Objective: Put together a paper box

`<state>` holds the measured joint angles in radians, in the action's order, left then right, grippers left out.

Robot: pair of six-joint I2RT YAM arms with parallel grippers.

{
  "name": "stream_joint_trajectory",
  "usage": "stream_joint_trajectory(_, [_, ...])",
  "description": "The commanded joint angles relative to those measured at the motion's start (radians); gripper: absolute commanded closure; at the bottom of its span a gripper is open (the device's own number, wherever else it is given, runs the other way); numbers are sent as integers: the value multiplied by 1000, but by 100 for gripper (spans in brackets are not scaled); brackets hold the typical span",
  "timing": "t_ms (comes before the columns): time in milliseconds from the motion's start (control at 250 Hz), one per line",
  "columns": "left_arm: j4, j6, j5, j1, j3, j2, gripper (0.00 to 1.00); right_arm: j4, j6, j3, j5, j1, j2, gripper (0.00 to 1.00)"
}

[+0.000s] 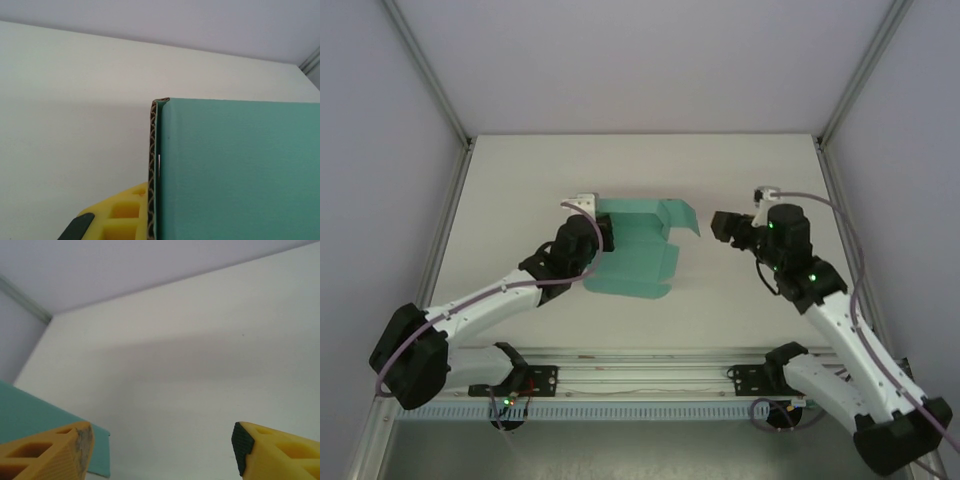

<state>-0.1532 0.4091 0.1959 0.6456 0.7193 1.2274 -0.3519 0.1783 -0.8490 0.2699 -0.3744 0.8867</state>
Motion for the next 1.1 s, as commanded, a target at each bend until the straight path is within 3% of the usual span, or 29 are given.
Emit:
stream_joint_trajectory(0, [35,-36,-41,-8,44,18,100,-55,-233,-44,177,2,84,29])
stream_joint_trajectory(224, [45,-38,-57,-8,83,60,100,-24,-324,-103,488,1,222,43])
stream_joint_trajectory(316, [46,-37,-60,-8,90,71,100,1,-300,-117,530,-5,260,45])
stream_joint_trajectory(664, [71,6,-40,-8,125,115,100,159,-177,-169,445,-93,402,60])
stream_joint_trajectory(783, [117,41,-12,-8,159,145,100,208,-146,-171,442,-118,424,60])
stream_joint_trajectory(883, [129,56,-9,-8,174,161,100,198,-149,-178,409,-132,437,59])
stream_joint_trajectory(1007, [161,88,56,-9,184,167,100,165,-135,-183,333,-131,422,48])
stream_joint_trajectory(1099, [196,135,118,-19,187,159,100,115,-64,-166,182,-131,377,41])
